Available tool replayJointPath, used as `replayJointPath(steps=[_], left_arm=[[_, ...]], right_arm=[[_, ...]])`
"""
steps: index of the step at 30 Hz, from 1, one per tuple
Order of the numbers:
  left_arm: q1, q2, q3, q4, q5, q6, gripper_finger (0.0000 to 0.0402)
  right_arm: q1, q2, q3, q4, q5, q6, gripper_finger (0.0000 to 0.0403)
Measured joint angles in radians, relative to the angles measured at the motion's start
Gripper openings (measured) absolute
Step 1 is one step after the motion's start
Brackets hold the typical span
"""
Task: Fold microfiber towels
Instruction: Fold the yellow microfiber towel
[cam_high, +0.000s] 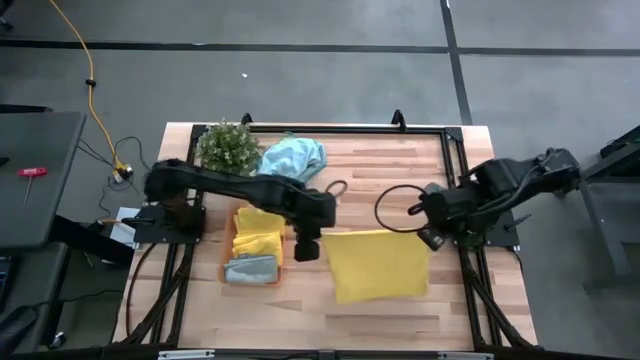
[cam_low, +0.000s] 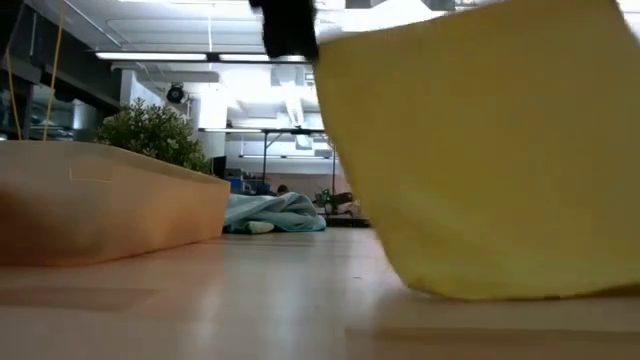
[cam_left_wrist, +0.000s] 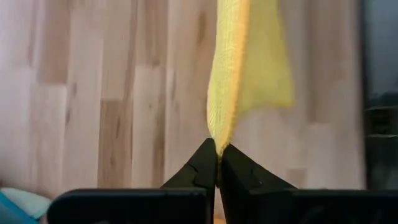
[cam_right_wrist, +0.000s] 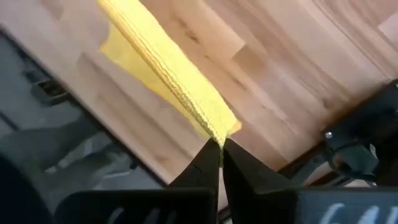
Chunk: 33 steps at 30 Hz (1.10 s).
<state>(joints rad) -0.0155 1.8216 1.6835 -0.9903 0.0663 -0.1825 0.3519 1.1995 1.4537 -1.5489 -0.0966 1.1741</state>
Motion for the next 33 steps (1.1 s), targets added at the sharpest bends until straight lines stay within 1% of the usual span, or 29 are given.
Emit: replayJointPath(steps=[4,9,11,15,17,19,21,24,26,31,33], left_arm=[[0.025,0.093,-0.023,0.019,-0.014,0.003,0.0],[0.045,0.157,-0.023,0.103,-0.113,0.003,0.0],[0.057,0.17,-0.023,0.152,-0.163,0.003,0.0],[0.094,0.194,-0.023,0.198,-0.253,0.036,0.0],[0.116,0.205,-0.023,0.218,-0.296,0.058,0.0],[0.14,0.217,-0.023,0.225,-0.331,0.076,0.0],[0.163,0.231,-0.023,0.236,-0.341,0.09,0.0],[0.196,0.256,-0.022,0.242,-0.342,0.085,0.0],[0.211,0.272,-0.022,0.245,-0.341,0.081,0.0],[0.225,0.299,-0.022,0.24,-0.341,0.081,0.0],[0.226,0.299,-0.022,0.242,-0.356,0.081,0.0]], right_arm=[[-0.022,-0.001,-0.143,0.054,0.014,0.022,0.0],[-0.045,-0.004,-0.35,0.125,0.053,0.022,0.0],[-0.067,-0.009,-0.416,0.161,0.097,0.024,0.0],[-0.133,-0.014,-0.53,0.214,0.189,0.041,0.0],[-0.175,-0.013,-0.58,0.267,0.226,0.038,0.0],[-0.221,-0.013,-0.635,0.325,0.252,0.028,0.0],[-0.267,-0.013,-0.688,0.38,0.257,0.009,0.0],[-0.327,-0.013,-0.756,0.46,0.264,-0.013,0.0],[-0.359,-0.016,-0.792,0.49,0.286,-0.012,0.0],[-0.424,-0.033,-0.815,0.536,0.343,-0.032,0.0],[-0.449,-0.049,-0.815,0.551,0.353,-0.054,0.0]])
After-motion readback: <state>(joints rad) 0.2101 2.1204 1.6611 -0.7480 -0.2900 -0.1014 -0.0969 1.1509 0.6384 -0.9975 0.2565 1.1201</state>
